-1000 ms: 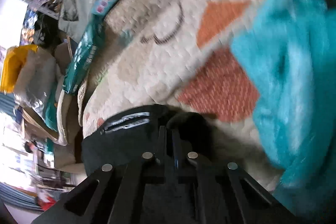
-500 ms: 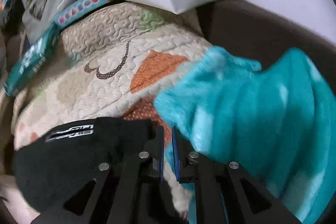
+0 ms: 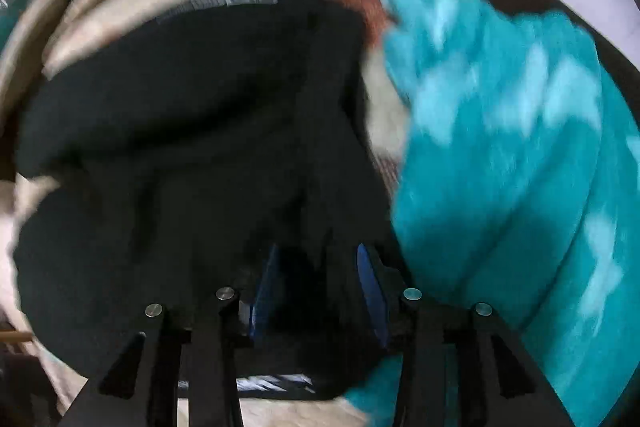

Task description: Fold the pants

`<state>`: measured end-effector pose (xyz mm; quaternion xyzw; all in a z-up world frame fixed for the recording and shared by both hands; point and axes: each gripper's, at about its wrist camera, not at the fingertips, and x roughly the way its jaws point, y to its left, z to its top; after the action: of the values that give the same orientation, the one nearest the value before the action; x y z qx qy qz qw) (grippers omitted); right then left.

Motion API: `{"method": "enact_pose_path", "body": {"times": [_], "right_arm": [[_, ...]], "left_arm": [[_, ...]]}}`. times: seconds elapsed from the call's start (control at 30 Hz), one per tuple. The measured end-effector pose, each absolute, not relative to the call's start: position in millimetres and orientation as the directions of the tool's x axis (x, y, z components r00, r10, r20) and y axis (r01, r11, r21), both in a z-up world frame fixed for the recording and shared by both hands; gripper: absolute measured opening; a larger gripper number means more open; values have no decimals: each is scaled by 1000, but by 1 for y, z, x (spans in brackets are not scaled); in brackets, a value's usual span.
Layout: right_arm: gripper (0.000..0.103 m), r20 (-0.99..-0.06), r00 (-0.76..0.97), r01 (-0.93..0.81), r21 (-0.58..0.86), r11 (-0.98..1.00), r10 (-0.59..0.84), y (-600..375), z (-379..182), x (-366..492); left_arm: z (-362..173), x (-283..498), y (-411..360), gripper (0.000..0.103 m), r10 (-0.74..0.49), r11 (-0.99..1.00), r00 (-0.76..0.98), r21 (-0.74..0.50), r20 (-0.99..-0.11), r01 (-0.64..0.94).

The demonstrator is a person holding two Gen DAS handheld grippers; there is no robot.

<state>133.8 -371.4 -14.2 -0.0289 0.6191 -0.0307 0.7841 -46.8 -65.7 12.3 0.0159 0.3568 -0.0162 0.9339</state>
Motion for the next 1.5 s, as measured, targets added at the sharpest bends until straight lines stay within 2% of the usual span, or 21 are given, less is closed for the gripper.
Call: {"method": "enact_pose_path", "body": {"times": [0.17,0.3,0.43,0.57,0.67,0.7,0.73,0.77,0.87,1.13,1.37,1.5], "right_arm": [[40,-945,260,-39,-215,976,-197,-363,-10,120],[45,-932,284,-71,-255,964,-225,-351,-2,110],[56,-914,389,-130,-175,976,-112,-336,33,108],[58,-875,483,-214,-132,968,-12,-309,56,126],[59,-800,599,-243,-154,958,23,-291,71,142],[61,-784,621,-246,-174,954,17,-287,73,149],[69,-771,637,-262,-217,940,-1,-280,70,161],[73,-780,625,-281,-234,931,-8,-277,65,170],[73,-808,589,-329,-218,919,19,-274,53,203],[73,-855,478,-449,-43,893,199,-274,39,292],[72,-897,344,-544,50,838,277,-263,13,338],[72,-916,263,-578,103,810,304,-255,-8,348]], "left_arm": [[41,-25,-16,103,32,998,750,-21,-661,-60],[49,13,33,103,24,994,701,-61,-713,-96],[46,57,55,103,30,997,677,-24,-735,-70],[40,106,56,103,35,999,678,11,-734,-39],[38,141,57,103,30,999,693,3,-721,-41],[37,149,55,103,31,999,697,5,-717,-40],[36,158,55,103,30,999,701,6,-712,-36],[34,169,55,103,21,1000,703,5,-711,-26],[24,199,61,103,-18,1000,686,-15,-727,10],[-10,292,68,103,-152,984,583,-67,-798,166],[-39,340,37,103,-114,924,536,109,-837,367],[-49,349,30,103,-131,895,516,123,-847,429]]}}
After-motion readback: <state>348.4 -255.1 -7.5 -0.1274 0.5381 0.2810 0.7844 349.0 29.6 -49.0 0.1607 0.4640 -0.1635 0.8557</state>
